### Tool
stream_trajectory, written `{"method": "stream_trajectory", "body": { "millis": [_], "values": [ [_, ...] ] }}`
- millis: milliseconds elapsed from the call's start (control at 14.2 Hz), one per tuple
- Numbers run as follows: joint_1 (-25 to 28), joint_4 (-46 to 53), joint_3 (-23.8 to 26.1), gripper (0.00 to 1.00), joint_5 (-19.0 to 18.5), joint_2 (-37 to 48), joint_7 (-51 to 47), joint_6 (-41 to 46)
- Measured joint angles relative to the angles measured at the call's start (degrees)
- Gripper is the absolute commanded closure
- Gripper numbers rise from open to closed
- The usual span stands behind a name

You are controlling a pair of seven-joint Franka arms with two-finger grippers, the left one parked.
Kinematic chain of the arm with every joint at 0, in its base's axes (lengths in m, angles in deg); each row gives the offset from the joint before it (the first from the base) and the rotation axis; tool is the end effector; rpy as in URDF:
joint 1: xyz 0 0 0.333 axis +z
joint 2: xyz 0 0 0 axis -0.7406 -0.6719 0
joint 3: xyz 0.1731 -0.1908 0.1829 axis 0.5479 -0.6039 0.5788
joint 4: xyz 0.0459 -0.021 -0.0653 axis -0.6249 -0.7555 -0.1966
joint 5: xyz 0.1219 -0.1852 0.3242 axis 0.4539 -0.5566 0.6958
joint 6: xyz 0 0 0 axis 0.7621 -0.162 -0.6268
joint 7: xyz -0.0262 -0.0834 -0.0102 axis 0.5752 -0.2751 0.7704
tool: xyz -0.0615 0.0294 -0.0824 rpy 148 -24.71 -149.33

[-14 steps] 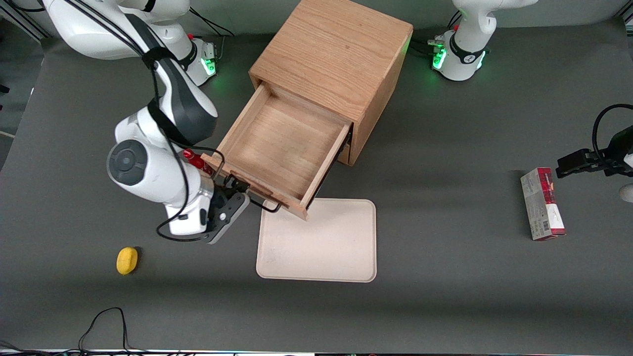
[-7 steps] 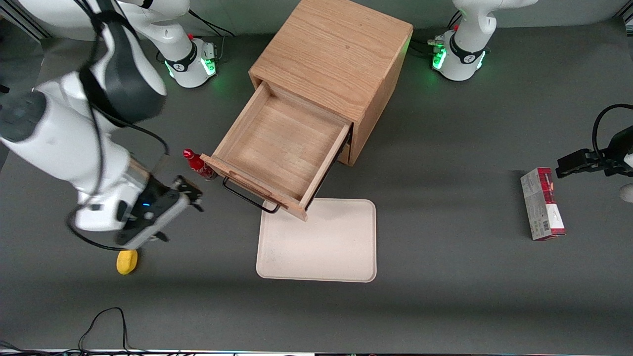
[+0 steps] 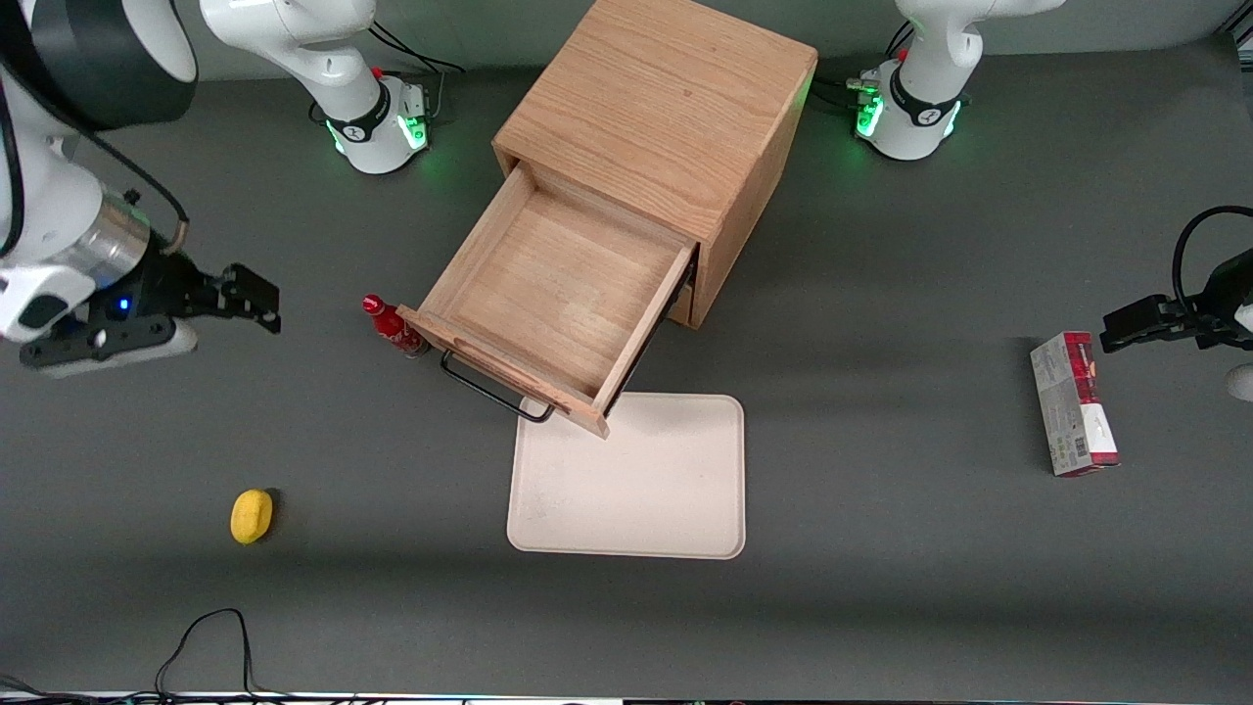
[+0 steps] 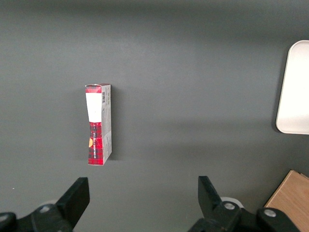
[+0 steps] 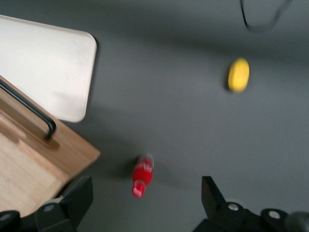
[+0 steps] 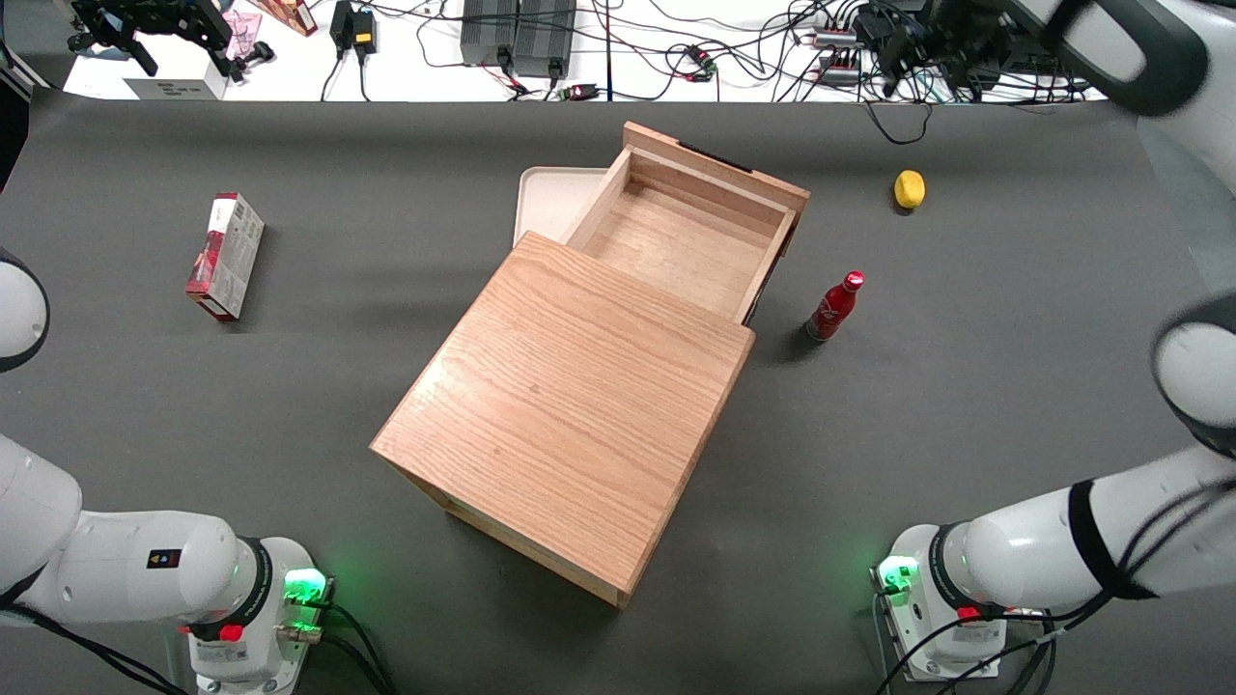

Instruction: Open upper drawer

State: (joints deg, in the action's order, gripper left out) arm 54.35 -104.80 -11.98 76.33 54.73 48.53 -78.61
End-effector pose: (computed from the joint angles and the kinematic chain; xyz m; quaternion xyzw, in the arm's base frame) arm 0.5561 0.0829 0.5880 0.9987 0.0490 0.0098 0.0020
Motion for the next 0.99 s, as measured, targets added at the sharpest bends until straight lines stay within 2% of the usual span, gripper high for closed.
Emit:
{"method": "stream_trajectory", "body": {
  "millis": [212,353,988],
  "values": [
    [-0.11,-10.44,-2.50,0.00,0.00,9.40,-0.96,-0.13],
    [-0.12,-13.82,-3.44,0.00,0.00,12.89,-0.96,0.49],
    [-0.11,-14.49,-3.52,0.00,0.01,13.68,-1.17,0.96]
  ]
}}
